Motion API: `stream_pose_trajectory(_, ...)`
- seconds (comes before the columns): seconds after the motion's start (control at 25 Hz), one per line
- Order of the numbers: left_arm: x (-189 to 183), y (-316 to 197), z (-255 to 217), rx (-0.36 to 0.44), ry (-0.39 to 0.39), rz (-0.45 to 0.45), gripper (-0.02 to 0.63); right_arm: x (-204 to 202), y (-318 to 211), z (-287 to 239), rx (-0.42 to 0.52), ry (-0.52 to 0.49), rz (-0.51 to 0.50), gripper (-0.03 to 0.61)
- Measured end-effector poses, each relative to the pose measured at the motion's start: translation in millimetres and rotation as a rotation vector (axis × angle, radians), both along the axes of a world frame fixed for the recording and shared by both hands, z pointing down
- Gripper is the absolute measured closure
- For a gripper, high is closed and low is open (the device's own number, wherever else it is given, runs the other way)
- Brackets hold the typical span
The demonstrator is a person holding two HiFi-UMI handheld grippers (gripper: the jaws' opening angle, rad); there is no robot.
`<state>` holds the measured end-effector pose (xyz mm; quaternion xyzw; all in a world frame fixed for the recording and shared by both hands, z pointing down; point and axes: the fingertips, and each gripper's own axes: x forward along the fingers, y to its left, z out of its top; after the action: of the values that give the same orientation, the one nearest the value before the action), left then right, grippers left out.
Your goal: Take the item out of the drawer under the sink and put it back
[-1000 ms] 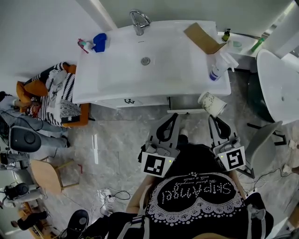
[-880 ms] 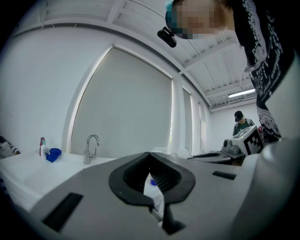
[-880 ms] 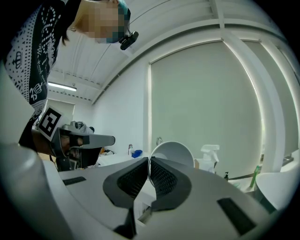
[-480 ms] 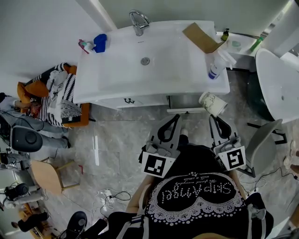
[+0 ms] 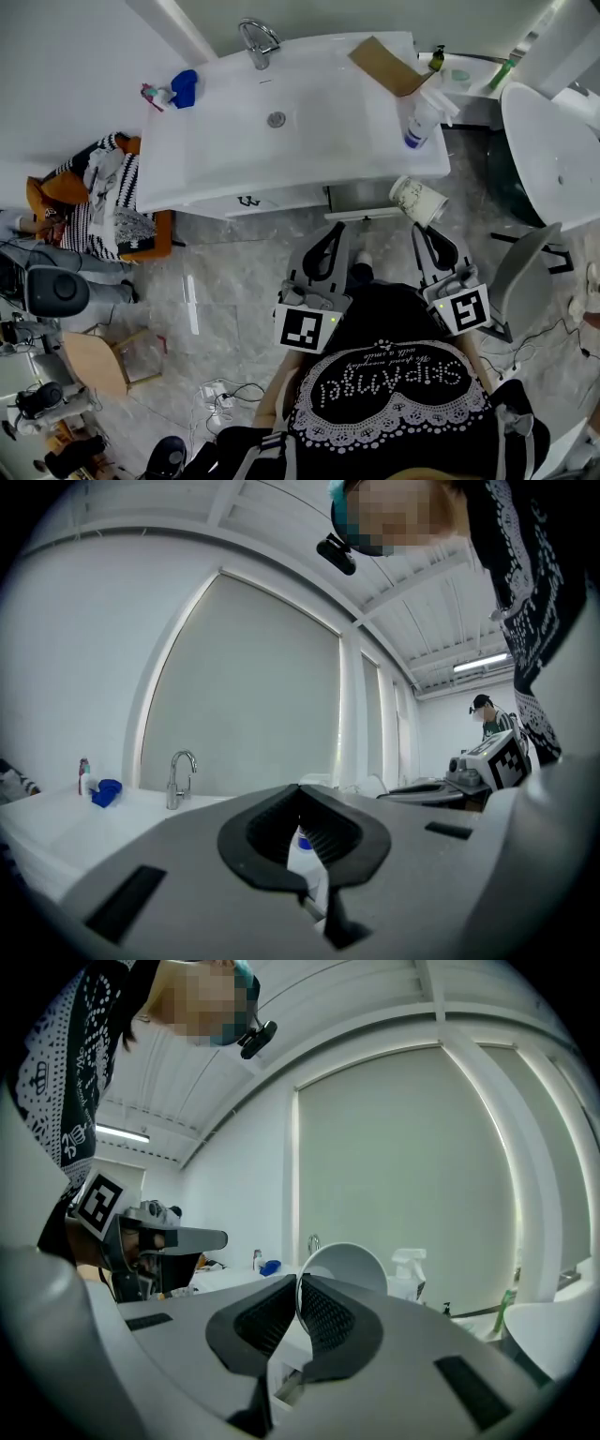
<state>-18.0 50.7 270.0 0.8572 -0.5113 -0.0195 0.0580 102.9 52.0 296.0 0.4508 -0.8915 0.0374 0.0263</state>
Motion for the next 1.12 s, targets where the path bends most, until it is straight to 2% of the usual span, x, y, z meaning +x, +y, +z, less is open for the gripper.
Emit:
stream_pose_trajectory(0.44, -4, -9, -3, 0.002, -0.012, -0.011, 0.611, 11, -6, -5, 0.013, -0.008, 0.03, 0.549)
stream_pose_trajectory(0.68, -13, -17, -7, 0.003, -0.014, 0.001, 0.611, 8, -11, -7, 0.065, 0.124, 0.013, 0.549)
stream_pose_trajectory(0.8, -30, -23, -10, 0.025, -0.013, -0.035, 0.611, 6, -15, -3, 0.102, 0.216, -0.001, 0.549)
stream_pose_trajectory(0.92, -40, -25, -15, 0.038, -0.007, -0.07, 0.611, 3, -15, 5, 0.099, 0.274, -0.008, 0.549)
stream_pose_trajectory(1.0, -32, -25, -22, 0.053, 0.009, -0.071, 0.611, 3, -17, 10, 0.078, 0.287, -0.009, 0.549)
stream_pose_trajectory(1.12, 5, -19, -19, 0.052, 0.039, -0.031, 0.611, 3, -18, 15, 0.056, 0.292, -0.011, 0.549)
